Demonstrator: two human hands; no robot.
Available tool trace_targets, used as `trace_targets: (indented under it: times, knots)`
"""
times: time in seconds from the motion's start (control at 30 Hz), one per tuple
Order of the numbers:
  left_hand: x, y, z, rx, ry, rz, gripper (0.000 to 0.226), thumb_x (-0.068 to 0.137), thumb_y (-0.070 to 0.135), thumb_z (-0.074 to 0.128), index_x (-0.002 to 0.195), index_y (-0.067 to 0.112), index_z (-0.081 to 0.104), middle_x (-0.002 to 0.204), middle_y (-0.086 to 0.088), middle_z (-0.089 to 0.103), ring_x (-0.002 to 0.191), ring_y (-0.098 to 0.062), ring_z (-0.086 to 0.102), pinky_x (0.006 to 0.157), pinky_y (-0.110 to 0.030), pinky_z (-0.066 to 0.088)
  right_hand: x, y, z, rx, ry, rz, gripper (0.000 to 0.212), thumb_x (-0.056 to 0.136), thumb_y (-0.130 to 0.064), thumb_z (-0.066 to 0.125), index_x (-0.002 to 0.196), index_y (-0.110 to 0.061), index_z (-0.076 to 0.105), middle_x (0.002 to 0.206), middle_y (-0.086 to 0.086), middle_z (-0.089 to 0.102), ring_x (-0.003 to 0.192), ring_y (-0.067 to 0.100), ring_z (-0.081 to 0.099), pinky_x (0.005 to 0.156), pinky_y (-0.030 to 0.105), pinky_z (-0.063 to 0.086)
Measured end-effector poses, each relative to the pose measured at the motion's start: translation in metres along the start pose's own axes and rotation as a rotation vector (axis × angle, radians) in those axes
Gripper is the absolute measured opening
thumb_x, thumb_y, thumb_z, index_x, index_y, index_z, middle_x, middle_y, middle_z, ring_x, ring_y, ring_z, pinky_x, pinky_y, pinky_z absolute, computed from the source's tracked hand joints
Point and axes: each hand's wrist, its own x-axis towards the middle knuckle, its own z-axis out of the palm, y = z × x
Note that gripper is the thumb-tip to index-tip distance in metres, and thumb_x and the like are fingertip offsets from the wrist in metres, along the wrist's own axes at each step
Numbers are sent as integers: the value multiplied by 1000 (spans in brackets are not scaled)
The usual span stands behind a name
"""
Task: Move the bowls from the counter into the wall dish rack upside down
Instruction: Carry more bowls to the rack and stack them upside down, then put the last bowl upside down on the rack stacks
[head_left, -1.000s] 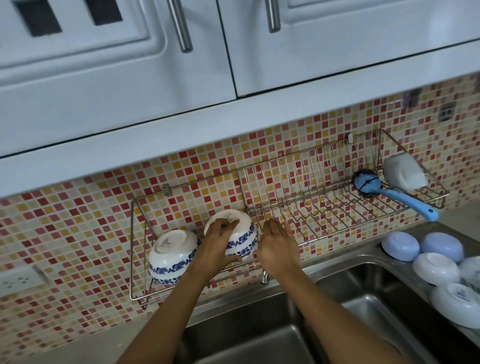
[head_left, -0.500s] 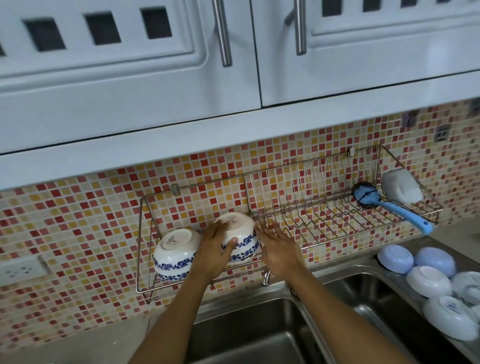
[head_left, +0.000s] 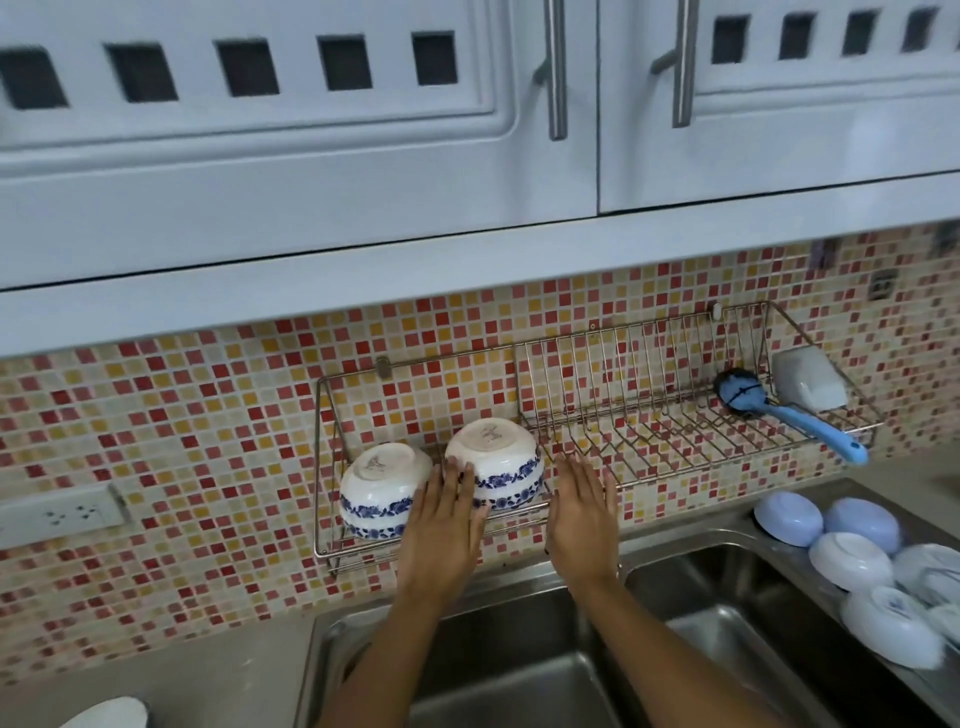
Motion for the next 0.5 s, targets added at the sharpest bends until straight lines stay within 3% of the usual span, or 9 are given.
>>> trace_targets:
  times: [0.07,0.23,0.3,0.4,0.5]
  knots:
    - [-10,-3,3,27,38,37,56,100,45,14,149,18,17,154,-7,19,143,-27,22,118,-41,2,-10,-8,2,18,-6,43,50,93,-25,29,139,-11,44,143,13,49,139,29,36,120,45,11]
    - [-56,-13,12,3,64,74,61,100,38,25,151,17,1,159,-7,6,147,-24,-1,116,-45,4,-48,-35,10,5,-54,38,60,96,-38,20,151,-13,15,159,4,7,148,28,-5,116,44,6]
    - [-79,-26,16,39,21,103,62,99,37,27,151,15,0,161,-8,-1,147,-25,-5,116,-43,0,-62,-49,15,34,-57,61,62,98,-34,30,152,-15,6,160,5,0,146,27,-9,117,44,8]
    - [-115,-58,31,34,-29,37,69,97,42,28,150,14,-4,159,-5,-12,145,-22,-16,115,-35,-18,-88,-71,30,46,-130,71,70,98,-30,40,152,-12,1,161,9,-2,145,23,-6,118,43,12]
    - [-161,-105,44,-19,-122,-94,71,96,45,26,149,17,-11,156,-1,-23,144,-19,-20,117,-36,-13,-128,-93,57,-40,-364,11,73,96,-31,39,151,-10,-4,160,10,-8,148,24,-7,121,44,7]
